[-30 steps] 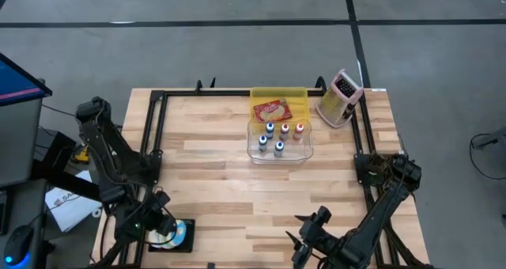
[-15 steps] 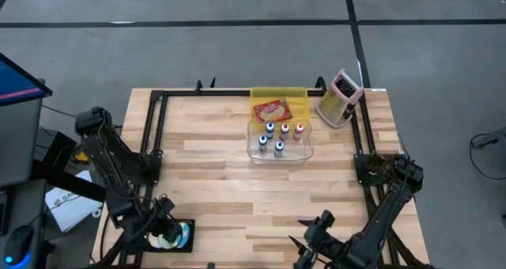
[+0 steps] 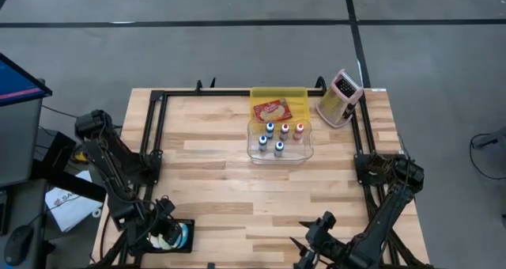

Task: Pick & Place Food Item
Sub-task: Put the blue donut into the black bin, then return to Home Position

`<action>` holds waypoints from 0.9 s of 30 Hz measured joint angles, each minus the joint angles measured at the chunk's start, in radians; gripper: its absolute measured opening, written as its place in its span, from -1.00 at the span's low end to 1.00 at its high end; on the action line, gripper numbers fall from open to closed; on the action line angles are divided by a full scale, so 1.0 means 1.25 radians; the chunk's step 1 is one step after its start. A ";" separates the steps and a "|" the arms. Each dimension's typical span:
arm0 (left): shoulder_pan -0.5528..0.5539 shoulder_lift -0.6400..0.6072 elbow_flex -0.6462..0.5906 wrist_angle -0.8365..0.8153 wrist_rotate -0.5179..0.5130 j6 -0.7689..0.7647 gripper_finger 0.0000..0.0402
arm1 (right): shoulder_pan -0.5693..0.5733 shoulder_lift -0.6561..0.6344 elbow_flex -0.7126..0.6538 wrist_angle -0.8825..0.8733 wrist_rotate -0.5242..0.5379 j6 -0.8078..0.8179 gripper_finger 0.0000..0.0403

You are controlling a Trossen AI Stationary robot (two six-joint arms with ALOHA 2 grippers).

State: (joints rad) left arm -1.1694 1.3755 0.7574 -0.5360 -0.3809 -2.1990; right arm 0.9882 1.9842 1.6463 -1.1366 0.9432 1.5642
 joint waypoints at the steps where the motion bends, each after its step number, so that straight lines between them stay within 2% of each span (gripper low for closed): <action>1: 0.000 -0.003 0.000 -0.011 0.000 0.000 -0.47 | 0.000 0.000 0.000 0.000 0.000 0.000 0.29; 11: 0.000 -0.072 0.000 -0.080 -0.047 0.006 0.07 | 0.000 0.000 0.000 0.000 -0.001 0.000 0.29; 16: 0.000 -0.134 0.000 -0.100 -0.165 0.067 0.18 | 0.000 0.000 0.000 -0.003 0.000 0.000 0.29; 19: 0.004 -0.182 0.000 -0.100 -0.273 0.174 0.19 | 0.000 0.000 0.000 -0.010 0.000 0.000 0.29; 22: 0.033 -0.225 0.000 -0.097 -0.346 0.341 0.16 | 0.000 0.000 0.000 -0.029 -0.001 0.012 0.29; 24: 0.070 -0.246 0.000 -0.089 -0.381 0.468 0.13 | -0.004 0.000 0.000 -0.068 -0.002 0.037 0.29; 27: 0.162 -0.271 0.000 -0.087 -0.385 0.646 0.10 | -0.014 0.000 0.000 -0.151 -0.026 0.089 0.29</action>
State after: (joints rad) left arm -0.9667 1.0369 0.7574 -0.6442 -0.8624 -1.3921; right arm 0.9703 1.9842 1.6459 -1.3251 0.9109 1.6752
